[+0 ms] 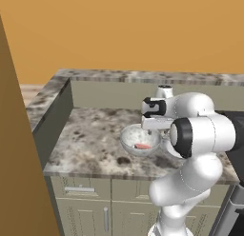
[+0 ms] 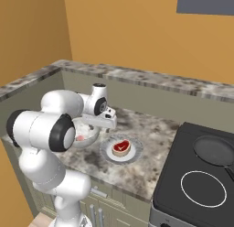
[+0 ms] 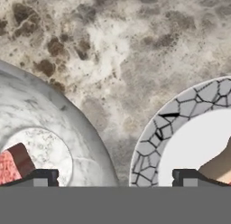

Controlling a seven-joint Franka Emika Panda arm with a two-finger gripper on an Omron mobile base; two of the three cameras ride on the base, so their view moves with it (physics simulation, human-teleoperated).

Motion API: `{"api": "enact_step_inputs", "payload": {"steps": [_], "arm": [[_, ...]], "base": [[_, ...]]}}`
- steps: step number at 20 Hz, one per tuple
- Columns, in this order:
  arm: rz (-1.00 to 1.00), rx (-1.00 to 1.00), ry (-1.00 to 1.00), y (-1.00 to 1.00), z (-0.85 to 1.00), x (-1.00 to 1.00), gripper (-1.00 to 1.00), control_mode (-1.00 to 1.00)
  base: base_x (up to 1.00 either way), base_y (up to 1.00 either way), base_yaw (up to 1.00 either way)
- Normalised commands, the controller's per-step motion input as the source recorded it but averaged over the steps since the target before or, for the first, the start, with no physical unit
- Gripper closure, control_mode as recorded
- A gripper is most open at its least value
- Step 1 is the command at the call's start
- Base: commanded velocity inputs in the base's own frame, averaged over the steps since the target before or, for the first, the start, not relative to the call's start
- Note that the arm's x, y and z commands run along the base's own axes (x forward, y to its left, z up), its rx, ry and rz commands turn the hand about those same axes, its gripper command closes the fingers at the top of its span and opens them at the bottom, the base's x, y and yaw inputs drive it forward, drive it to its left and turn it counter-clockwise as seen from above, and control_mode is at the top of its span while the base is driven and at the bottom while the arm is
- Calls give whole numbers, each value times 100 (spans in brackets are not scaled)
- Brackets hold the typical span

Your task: Place one of the steaks on the plate and the other in the bowl. Then place the bowl in the fridge.

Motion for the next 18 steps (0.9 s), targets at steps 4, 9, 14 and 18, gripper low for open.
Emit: {"api": "enact_step_inputs", "payload": {"steps": [4, 9, 14, 18], "arm": [[0, 0, 1, 7, -21, 2, -100, -100], [0, 0, 1, 0, -29, 2, -100, -100], [0, 0, 0, 5, 0, 0, 100, -100], [0, 1, -4, 3, -2, 0, 100, -100]], "base": [[0, 0, 0], [0, 0, 0], [0, 0, 0], [0, 0, 0]]}}
